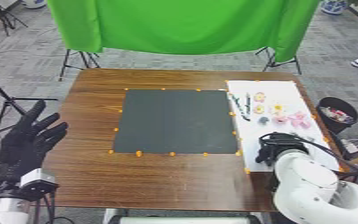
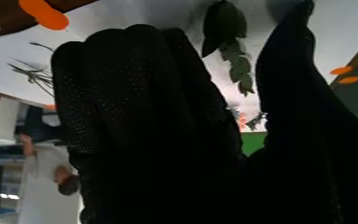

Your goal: Arrange flowers

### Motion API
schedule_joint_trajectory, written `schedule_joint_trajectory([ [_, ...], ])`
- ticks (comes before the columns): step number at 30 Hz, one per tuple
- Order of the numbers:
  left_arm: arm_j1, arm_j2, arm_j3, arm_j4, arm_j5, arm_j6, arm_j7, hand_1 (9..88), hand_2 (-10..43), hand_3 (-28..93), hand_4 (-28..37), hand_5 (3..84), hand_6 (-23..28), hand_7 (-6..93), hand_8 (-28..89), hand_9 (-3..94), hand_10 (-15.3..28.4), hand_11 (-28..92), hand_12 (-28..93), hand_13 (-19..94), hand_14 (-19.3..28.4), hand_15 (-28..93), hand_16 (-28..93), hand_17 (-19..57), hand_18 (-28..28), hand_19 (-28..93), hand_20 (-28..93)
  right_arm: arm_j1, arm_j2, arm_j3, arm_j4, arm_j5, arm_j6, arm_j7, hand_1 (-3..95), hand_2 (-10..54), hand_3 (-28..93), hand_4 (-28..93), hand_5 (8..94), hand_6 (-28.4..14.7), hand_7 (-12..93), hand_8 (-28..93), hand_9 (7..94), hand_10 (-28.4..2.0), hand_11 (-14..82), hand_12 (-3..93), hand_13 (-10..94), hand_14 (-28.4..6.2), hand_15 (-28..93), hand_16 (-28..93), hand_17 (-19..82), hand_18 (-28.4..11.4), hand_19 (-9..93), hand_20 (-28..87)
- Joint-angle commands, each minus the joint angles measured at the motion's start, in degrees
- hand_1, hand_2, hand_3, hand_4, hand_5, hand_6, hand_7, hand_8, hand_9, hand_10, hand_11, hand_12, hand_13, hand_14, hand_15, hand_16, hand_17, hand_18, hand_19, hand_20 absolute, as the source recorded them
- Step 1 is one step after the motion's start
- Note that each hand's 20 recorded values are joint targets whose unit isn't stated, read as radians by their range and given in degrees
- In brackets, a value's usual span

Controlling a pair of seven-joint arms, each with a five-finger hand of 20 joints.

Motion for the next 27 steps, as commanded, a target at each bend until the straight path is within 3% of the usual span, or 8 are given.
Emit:
schedule_joint_trajectory([
  [1, 0.00, -0.91, -0.09, 0.17, 0.52, -0.93, -1.00, 28.3, 5.9, 63, -21.9, 31.1, 5.4, 7.4, -7, 28.7, 17.4, 21, 11, 20, 26.4, 50, -10, -8.8, 28.1, 49, 2, -1.14, -1.14, -7.27, 3.07, 1.06, -0.90, -1.71, 48.7, -6.9, 69, -21, 70.7, -11.9, 24, 16, 74.2, -21.3, 35.3, 19.1, 72, -14.2, 63, 12, 50, -20.0, 93, -14],
  [4, -0.02, -0.85, 0.12, 0.14, 0.52, -0.84, -1.09, 28.4, 6.0, 63, -22.0, 31.1, 5.4, 7.5, -7, 28.7, 17.4, 21, 11, 20, 26.4, 51, -10, -8.8, 28.0, 49, 2, -0.84, -1.35, -8.19, 3.84, 1.24, -0.30, -2.27, 54.3, -7.8, 67, -22, 72.4, -10.5, 24, 20, 76.4, -18.7, 32.5, 22.2, 73, -12.7, 62, 12, 51, -18.8, 93, -14],
  [6, -0.24, -0.91, 0.14, 0.15, 0.71, -0.99, -1.41, 28.4, 6.0, 63, -21.9, 31.1, 5.4, 7.5, -7, 28.7, 17.4, 21, 11, 20, 26.5, 51, -10, -8.9, 28.0, 49, 2, -0.21, -1.23, -9.61, 4.30, -0.03, 0.54, -2.30, 56.0, -8.0, 67, -23, 73.8, -9.8, 23, 18, 79.3, -17.0, 27.5, 24.8, 74, -11.5, 63, 13, 51, -19.1, 93, -5],
  [8, 1.10, 2.65, 0.56, 0.17, -2.31, 0.47, 1.83, 28.4, 6.0, 63, -21.8, 31.2, 5.4, 7.4, -7, 28.6, 17.4, 21, 11, 20, 26.5, 51, -10, -8.9, 28.1, 49, 2, -1.03, -1.52, -8.39, 4.43, 1.68, 1.07, -2.46, 57.4, -8.3, 67, -24, 75.5, -8.9, 21, 17, 81.8, -15.8, 23.3, 26.6, 75, -10.7, 63, 14, 50, -19.7, 93, 8],
  [10, 0.82, 1.76, 0.33, 0.14, -1.60, 0.26, 1.08, 28.4, 6.0, 63, -21.8, 31.1, 5.4, 7.4, -7, 28.7, 17.5, 21, 11, 20, 26.4, 51, -10, -8.9, 28.1, 49, 2, -1.32, -1.68, -8.20, 4.88, 1.44, 1.68, -2.54, 59.3, -8.2, 68, -25, 78.4, -8.0, 19, 16, 85.2, -14.8, 19.8, 27.0, 77, -10.2, 62, 14, 50, -19.4, 93, 18],
  [13, 0.22, 0.49, 0.11, 0.21, -0.54, -0.34, -0.28, 28.3, 6.1, 63, -21.8, 31.1, 5.5, 7.4, -7, 28.7, 17.4, 21, 11, 20, 26.5, 51, -10, -8.9, 28.0, 49, 2, -1.60, -1.43, -8.34, 4.98, 1.66, 2.22, -3.04, 60.5, -7.6, 68, -25, 80.3, -6.9, 20, 16, 87.5, -14.2, 18.9, 27.0, 79, -9.7, 61, 14, 51, -19.4, 93, 22],
  [17, 0.24, -0.26, -0.15, 0.14, 0.01, -0.58, -0.91, 28.4, 6.1, 63, -21.8, 31.1, 5.5, 7.3, -7, 28.7, 17.5, 21, 11, 20, 26.5, 51, -10, -8.9, 28.0, 49, 2, -3.17, -1.59, -6.45, 5.08, 4.76, 3.93, -5.48, 60.2, -6.6, 70, -25, 80.1, -5.9, 22, 23, 88.4, -14.2, 21.5, 27.9, 80, -9.4, 62, 16, 51, -19.9, 93, 26],
  [27, 0.29, -1.21, -0.72, 0.01, 0.73, -0.93, -1.86, 28.3, 6.1, 63, -21.9, 31.1, 5.5, 7.4, -7, 28.7, 17.5, 22, 11, 20, 26.5, 51, -10, -9.0, 27.8, 49, 2, -2.58, -1.05, -7.42, 5.62, 2.17, 4.45, -4.38, 52.4, 2.8, 78, -24, 68.4, -5.5, 45, 23, 78.2, -14.0, 45.6, 31.4, 76, -9.1, 76, 19, 52, -19.3, 93, 42],
])
